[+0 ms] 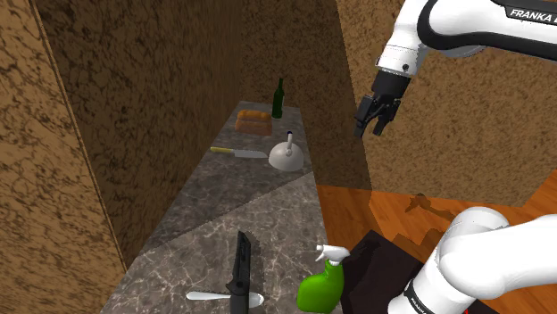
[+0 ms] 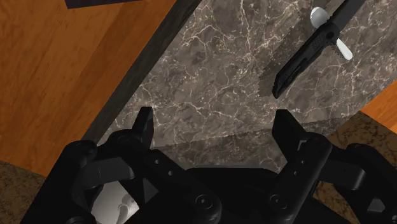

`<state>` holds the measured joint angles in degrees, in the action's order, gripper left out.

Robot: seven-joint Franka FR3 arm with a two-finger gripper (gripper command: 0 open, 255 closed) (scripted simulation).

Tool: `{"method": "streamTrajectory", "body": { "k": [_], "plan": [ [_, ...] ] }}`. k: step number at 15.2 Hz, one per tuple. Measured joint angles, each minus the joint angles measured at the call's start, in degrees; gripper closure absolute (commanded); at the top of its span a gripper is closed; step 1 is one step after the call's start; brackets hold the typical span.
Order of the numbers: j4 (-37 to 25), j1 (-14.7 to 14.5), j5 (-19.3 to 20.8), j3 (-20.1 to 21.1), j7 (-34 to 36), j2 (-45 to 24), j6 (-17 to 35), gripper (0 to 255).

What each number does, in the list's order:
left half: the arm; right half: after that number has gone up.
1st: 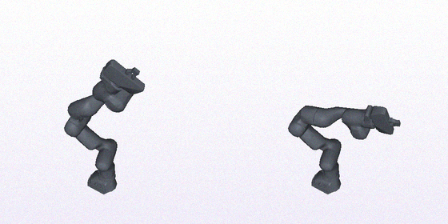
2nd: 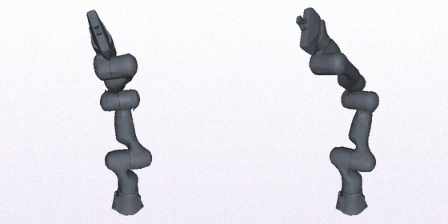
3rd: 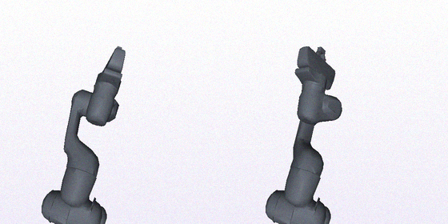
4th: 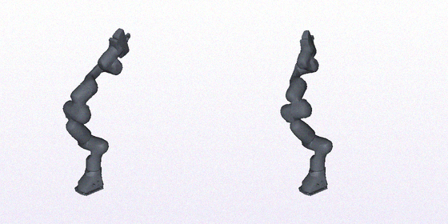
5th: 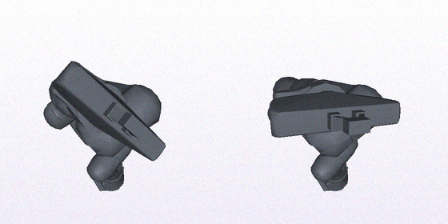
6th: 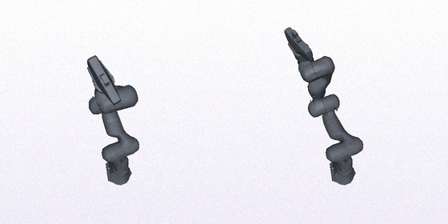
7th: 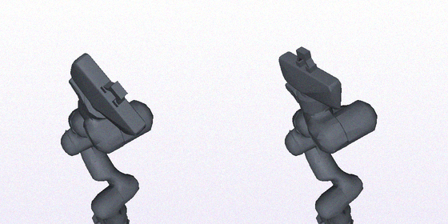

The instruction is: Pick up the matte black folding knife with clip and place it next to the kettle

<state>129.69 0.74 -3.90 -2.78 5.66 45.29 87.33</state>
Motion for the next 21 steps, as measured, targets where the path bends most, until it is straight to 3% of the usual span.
{"method": "streamTrajectory", "body": {
  "k": [3, 11, 21],
  "plan": [
    [1.9, -0.2, -0.7, 1.2, 1.3, 0.3, 1.4, 0],
    [12.1, -2.3, -6.4, 9.5, 10.2, 0.5, 11.3, 0],
    [18.2, -5.3, -13.4, 21.2, 21.1, -9.4, 27.5, 0]
  ]
}}
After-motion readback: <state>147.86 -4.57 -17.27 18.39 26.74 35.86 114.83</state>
